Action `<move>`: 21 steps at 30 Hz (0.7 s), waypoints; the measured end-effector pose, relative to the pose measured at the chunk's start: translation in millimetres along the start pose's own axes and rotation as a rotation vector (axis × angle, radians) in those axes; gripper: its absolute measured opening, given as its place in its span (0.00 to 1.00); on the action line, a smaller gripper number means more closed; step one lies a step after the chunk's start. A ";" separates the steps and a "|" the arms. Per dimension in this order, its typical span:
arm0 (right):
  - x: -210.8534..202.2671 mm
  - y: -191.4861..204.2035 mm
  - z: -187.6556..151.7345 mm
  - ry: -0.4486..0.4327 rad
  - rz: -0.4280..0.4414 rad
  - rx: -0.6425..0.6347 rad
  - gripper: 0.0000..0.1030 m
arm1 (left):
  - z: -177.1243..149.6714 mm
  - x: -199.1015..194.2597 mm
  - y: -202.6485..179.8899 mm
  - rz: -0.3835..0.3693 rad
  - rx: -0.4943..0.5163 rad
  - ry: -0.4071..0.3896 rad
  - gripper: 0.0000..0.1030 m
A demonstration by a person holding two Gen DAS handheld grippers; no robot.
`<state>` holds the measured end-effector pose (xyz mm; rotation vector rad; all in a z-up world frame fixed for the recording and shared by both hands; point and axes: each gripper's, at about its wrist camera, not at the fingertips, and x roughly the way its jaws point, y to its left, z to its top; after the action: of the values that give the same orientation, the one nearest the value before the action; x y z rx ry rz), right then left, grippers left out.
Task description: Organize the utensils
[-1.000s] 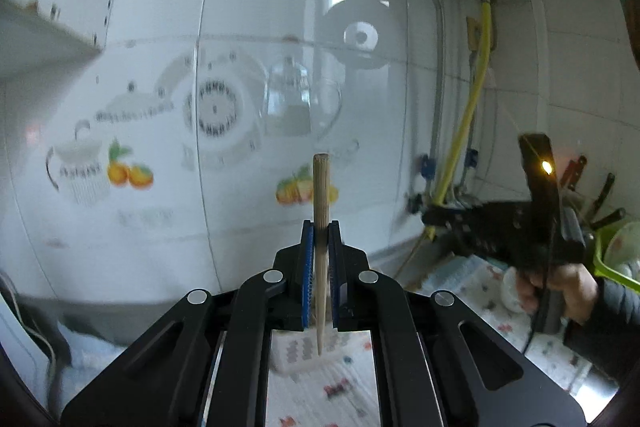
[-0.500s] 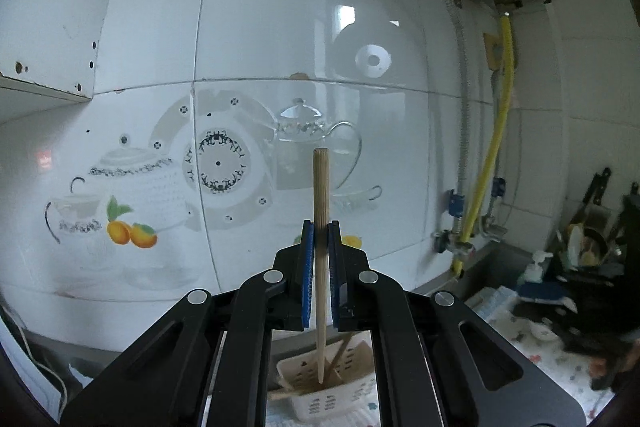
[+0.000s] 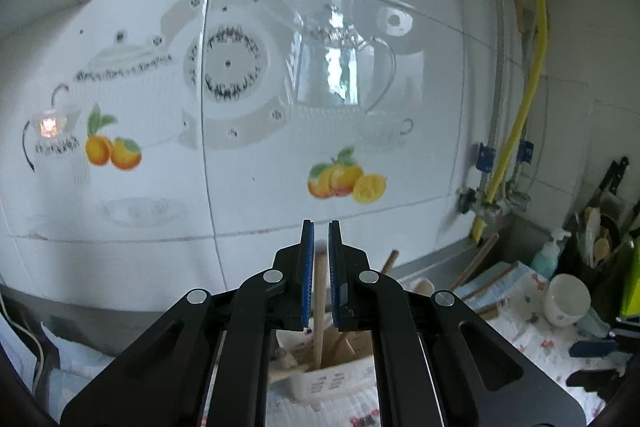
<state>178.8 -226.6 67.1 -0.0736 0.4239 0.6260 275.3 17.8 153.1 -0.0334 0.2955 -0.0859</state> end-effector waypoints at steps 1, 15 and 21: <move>0.2 1.4 -3.8 0.010 0.001 0.007 0.34 | -2.1 -1.9 -0.1 0.009 0.004 0.004 0.06; -9.5 23.1 -41.0 0.094 -0.062 0.048 0.52 | -46.5 -68.7 -0.6 -0.008 -0.007 0.037 0.58; -15.6 34.1 -55.6 0.108 -0.075 0.075 0.57 | -82.8 -106.9 -1.8 0.006 -0.006 0.063 0.74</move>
<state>127.5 -218.4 24.8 -0.0521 0.5462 0.5333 149.1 23.8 104.9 -0.0355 0.3586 -0.0799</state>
